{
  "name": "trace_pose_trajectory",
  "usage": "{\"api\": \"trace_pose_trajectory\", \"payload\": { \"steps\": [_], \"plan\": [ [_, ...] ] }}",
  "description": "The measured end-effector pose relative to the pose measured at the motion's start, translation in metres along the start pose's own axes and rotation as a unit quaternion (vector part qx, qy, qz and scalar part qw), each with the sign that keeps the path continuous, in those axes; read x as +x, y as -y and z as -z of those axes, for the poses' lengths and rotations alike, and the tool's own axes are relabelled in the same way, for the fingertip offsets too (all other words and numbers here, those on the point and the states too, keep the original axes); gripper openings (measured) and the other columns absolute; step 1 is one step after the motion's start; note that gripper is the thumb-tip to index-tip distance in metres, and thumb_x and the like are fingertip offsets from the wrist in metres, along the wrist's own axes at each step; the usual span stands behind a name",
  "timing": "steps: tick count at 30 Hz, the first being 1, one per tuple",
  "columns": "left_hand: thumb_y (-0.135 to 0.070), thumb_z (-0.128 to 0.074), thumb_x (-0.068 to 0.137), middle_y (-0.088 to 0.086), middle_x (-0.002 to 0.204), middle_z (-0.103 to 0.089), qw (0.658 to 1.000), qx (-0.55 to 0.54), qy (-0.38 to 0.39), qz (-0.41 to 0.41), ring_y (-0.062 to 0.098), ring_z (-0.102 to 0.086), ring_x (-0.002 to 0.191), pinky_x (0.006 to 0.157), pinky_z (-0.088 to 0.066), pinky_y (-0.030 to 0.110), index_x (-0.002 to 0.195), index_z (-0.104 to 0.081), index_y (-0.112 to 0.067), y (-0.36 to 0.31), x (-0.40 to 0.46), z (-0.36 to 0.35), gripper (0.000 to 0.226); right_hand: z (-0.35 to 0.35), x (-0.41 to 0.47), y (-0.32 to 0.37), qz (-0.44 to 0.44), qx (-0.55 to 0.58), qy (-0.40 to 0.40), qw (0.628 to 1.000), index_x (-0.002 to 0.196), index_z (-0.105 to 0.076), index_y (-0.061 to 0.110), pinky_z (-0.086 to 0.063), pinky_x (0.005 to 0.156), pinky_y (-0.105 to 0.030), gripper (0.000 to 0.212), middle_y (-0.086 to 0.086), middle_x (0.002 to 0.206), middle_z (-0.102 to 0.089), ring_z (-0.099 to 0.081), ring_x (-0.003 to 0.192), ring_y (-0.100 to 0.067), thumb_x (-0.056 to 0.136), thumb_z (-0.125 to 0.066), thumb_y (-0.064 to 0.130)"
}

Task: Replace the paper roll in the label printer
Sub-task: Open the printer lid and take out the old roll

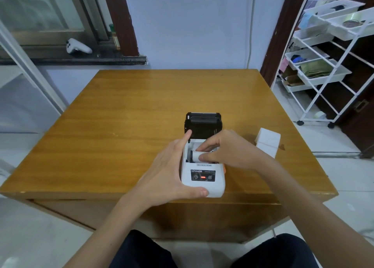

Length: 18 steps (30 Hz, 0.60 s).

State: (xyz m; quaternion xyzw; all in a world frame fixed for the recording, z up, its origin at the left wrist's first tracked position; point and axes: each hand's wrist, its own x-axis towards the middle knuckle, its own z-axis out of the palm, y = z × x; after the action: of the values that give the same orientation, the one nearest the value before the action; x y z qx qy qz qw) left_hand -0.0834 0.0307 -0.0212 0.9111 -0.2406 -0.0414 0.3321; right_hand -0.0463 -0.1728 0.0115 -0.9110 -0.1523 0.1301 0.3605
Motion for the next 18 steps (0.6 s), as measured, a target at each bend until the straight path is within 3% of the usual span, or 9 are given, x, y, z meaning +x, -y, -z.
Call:
{"api": "trace_pose_trajectory", "payload": {
  "steps": [4, 7, 10, 13, 15, 18],
  "plan": [
    [-0.062, -0.081, 0.059, -0.024, 0.146, -0.021, 1.0, 0.0, 0.004, 0.004, -0.005, -0.024, 0.129, 0.107, -0.027, 0.031, 0.143, 0.014, -0.055, 0.0, 0.002, 0.0, 0.126, -0.001, -0.003, 0.001, 0.009, 0.027, -0.017, 0.999, 0.098, -0.078, 0.023, -0.058, 0.082, -0.04, 0.015, 0.01, 0.092, -0.077, -0.07, 0.085, -0.004, 0.084, -0.072, 0.024],
    [-0.061, -0.081, 0.06, -0.023, 0.147, -0.021, 1.0, 0.004, 0.007, 0.001, -0.005, -0.024, 0.126, 0.105, -0.027, 0.03, 0.143, 0.013, -0.054, 0.0, 0.001, 0.0, 0.125, 0.001, -0.005, 0.004, 0.004, 0.101, -0.049, 0.994, 0.094, -0.079, 0.014, -0.06, 0.078, -0.043, 0.013, 0.0, 0.086, -0.078, -0.073, 0.081, -0.016, 0.086, -0.07, 0.019],
    [-0.061, -0.08, 0.061, -0.029, 0.141, -0.018, 1.0, 0.009, 0.007, 0.0, -0.008, -0.022, 0.123, 0.102, -0.026, 0.028, 0.143, 0.013, -0.055, -0.001, 0.001, 0.001, 0.125, 0.005, -0.011, 0.009, 0.009, 0.177, -0.071, 0.982, 0.095, -0.079, 0.011, -0.061, 0.076, -0.035, 0.013, -0.003, 0.085, -0.079, -0.074, 0.082, -0.018, 0.086, -0.069, 0.013],
    [-0.063, -0.08, 0.06, -0.031, 0.138, -0.017, 1.0, 0.013, 0.004, -0.002, -0.008, -0.022, 0.123, 0.103, -0.025, 0.028, 0.142, 0.014, -0.055, -0.001, 0.001, 0.0, 0.125, 0.014, -0.023, 0.012, 0.022, 0.246, -0.108, 0.963, 0.089, -0.078, 0.02, -0.052, 0.057, -0.017, 0.014, 0.007, 0.076, -0.078, -0.068, 0.064, -0.004, 0.086, -0.069, 0.009],
    [-0.063, -0.08, 0.06, -0.032, 0.138, -0.016, 1.0, 0.016, 0.003, -0.004, -0.01, -0.02, 0.123, 0.103, -0.023, 0.027, 0.142, 0.014, -0.054, -0.001, 0.001, 0.0, 0.126, 0.026, -0.035, 0.006, 0.017, 0.252, -0.16, 0.954, 0.086, -0.076, 0.03, -0.045, 0.054, -0.019, 0.017, 0.009, 0.072, -0.076, -0.057, 0.059, -0.008, 0.085, -0.07, 0.014],
    [-0.059, -0.081, 0.061, -0.034, 0.137, -0.015, 1.0, 0.004, -0.001, 0.002, -0.014, -0.017, 0.119, 0.103, -0.021, 0.026, 0.146, 0.011, -0.05, -0.002, 0.0, 0.0, 0.125, 0.05, -0.057, -0.015, -0.007, 0.217, -0.228, 0.949, 0.092, -0.075, 0.03, -0.047, 0.06, -0.02, 0.015, 0.011, 0.078, -0.076, -0.061, 0.064, -0.005, 0.085, -0.07, 0.018]
  ]
}}
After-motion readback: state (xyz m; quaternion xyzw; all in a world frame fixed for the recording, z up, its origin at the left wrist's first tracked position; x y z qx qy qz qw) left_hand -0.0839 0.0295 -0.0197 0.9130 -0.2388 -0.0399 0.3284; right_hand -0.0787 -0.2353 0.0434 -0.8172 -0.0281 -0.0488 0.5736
